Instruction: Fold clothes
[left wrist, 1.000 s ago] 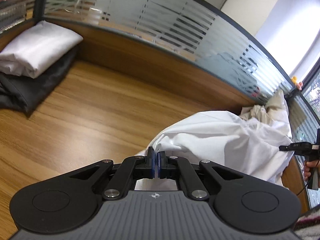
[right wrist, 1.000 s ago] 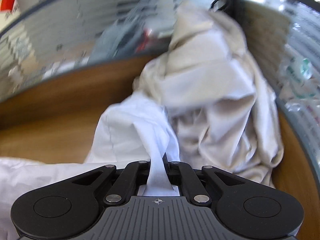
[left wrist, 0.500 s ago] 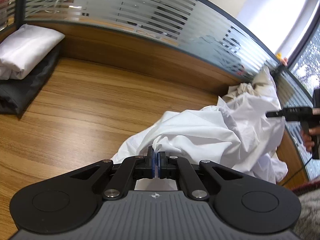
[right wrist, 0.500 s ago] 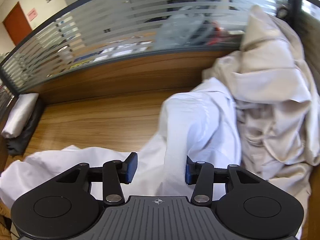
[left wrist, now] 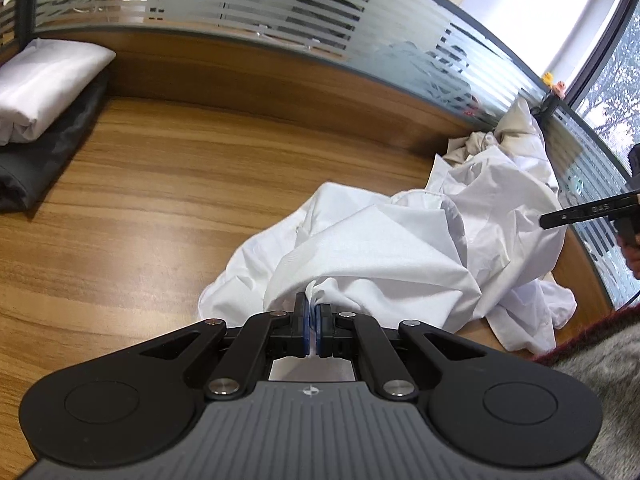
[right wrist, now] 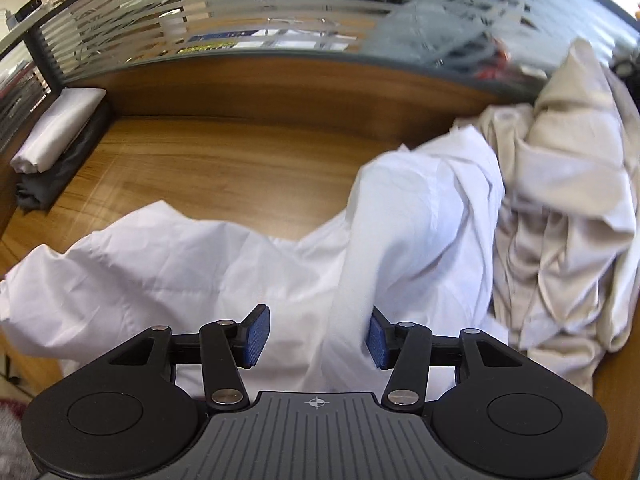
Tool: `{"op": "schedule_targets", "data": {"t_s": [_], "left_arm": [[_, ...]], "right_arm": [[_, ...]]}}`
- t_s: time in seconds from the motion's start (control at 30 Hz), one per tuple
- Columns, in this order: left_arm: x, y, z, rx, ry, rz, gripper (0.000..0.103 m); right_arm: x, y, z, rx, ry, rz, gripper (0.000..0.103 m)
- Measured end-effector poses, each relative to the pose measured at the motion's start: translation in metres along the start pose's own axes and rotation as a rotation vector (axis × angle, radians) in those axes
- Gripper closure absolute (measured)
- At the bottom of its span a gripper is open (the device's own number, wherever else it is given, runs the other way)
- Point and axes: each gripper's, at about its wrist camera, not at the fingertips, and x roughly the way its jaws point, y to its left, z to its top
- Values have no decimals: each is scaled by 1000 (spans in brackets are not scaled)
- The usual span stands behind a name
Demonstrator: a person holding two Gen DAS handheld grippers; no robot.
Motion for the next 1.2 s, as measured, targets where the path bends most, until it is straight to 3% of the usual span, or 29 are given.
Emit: {"op": "schedule_targets", "data": {"t_s": [0.23,0.4,0.87,1.0,1.2], "left_arm": [[4,-6,-3,23,20,19,100],[3,-11,-7,27,20,34,100],[1,-13,-9,36,17,27,100],[1,-14,-9,50,15,18,100],[-1,-18,-11,68,12,11,100]], "right_arm": [[-21,6,-20,-54,47,87,47],[-27,16,-28,-176,122,141,48],[-3,56,13,-174,43,419,45],[25,79,30,-186,29,448,38],[75,117,56,-209,21,475,36]]}}
